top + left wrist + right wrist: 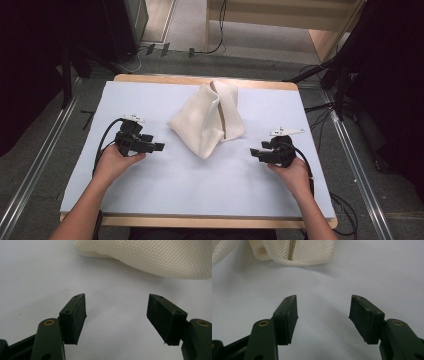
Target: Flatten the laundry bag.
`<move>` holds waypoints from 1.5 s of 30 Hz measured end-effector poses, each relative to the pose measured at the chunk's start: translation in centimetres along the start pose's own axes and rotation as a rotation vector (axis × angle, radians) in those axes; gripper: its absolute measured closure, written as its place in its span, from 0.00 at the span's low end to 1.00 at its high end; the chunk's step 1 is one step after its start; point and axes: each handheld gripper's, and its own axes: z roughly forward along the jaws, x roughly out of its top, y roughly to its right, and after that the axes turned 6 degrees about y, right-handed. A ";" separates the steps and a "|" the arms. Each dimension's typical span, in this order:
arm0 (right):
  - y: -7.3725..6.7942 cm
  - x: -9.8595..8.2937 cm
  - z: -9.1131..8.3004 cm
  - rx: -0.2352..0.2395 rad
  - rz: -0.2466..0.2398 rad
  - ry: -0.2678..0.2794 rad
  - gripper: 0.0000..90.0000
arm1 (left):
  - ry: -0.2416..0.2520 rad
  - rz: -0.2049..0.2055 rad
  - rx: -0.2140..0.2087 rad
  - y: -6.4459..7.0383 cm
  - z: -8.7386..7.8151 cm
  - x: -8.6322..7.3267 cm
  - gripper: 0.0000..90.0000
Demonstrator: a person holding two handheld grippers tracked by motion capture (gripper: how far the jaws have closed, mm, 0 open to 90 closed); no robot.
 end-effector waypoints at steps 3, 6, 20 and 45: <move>0.0 0.0 -0.1 0.007 0.013 0.006 0.46 | -0.001 0.004 -0.001 0.1 0.0 0.1 0.37; -0.1 0.1 -0.1 0.009 0.015 0.010 0.46 | 0.000 0.001 -0.001 0.2 0.0 0.1 0.37; -0.2 1.6 1.2 -0.013 -0.012 0.019 0.45 | 0.002 0.020 -0.014 1.4 -0.3 0.5 0.39; 0.8 6.0 6.7 0.005 0.000 0.048 0.48 | 0.029 0.014 0.008 2.3 -1.9 -0.6 0.40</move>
